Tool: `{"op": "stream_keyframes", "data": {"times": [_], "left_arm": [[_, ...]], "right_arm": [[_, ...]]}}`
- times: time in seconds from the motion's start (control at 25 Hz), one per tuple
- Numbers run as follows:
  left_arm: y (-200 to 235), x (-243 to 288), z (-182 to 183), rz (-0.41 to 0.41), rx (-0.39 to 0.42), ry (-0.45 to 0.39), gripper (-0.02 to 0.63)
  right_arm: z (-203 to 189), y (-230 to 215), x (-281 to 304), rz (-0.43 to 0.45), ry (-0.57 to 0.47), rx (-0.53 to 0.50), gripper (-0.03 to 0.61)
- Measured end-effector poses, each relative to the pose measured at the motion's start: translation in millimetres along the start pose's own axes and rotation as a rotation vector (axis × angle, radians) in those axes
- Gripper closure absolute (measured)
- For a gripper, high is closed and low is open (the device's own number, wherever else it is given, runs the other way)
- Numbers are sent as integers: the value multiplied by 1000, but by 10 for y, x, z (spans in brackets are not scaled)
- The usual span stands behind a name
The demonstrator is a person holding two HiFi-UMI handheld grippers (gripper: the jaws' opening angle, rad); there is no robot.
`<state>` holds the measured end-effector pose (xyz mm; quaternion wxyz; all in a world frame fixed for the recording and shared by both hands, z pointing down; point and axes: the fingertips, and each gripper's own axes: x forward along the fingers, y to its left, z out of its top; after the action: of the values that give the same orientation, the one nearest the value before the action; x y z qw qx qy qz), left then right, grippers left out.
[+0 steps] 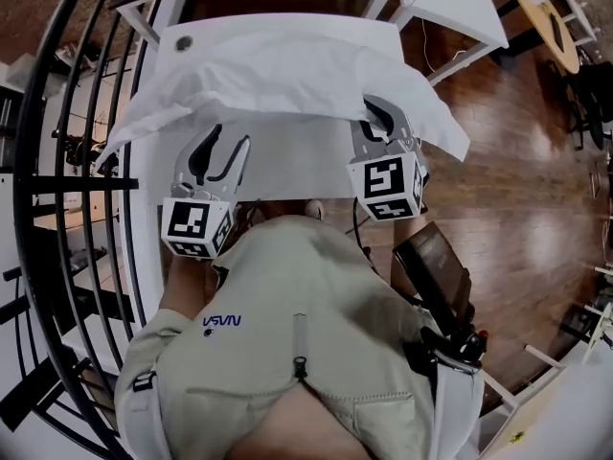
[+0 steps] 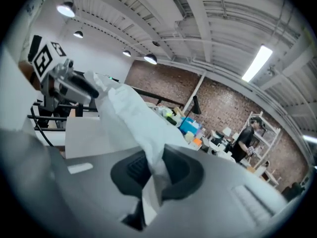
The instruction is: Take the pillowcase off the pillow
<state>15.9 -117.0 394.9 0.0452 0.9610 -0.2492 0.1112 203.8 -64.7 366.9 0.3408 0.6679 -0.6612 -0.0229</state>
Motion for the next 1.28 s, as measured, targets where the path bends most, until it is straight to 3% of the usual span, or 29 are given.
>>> {"op": "stream_keyframes", "data": {"times": [0.12, 0.28, 0.32, 0.4, 0.56, 0.68, 0.84, 0.92, 1.08, 1.2, 1.28], "left_arm": [[188, 274, -353, 77, -69, 57, 227], [383, 608, -327, 156, -4, 17, 224], [436, 658, -285, 183, 19, 5, 254], [499, 731, -197, 220, 73, -2, 411], [478, 851, -36, 208, 127, -14, 575], [534, 898, 27, 201, 105, -35, 588], [584, 934, 100, 180, 82, -52, 589], [589, 932, 108, 169, 74, -54, 591], [558, 885, 63, 148, 57, -53, 592], [534, 820, 23, 134, 47, -47, 592], [515, 808, 45, 125, 45, -47, 594]], "right_arm": [[26, -21, 19, 11, -15, 19, 552], [30, -24, 27, 9, -24, 38, 552], [26, -38, 28, 5, -27, 45, 552], [15, -78, 36, 3, -33, 60, 551], [10, -173, 19, -17, -57, 73, 507], [19, -255, -132, -79, -109, 123, 438], [-224, -115, -344, -128, -171, 322, 428], [-599, 83, -271, -120, -93, 441, 422], [-1235, 145, 42, -141, 48, 599, 283], [-1318, -56, 223, -218, 47, 603, 285], [-1282, -172, 280, -257, 24, 602, 347]]}}
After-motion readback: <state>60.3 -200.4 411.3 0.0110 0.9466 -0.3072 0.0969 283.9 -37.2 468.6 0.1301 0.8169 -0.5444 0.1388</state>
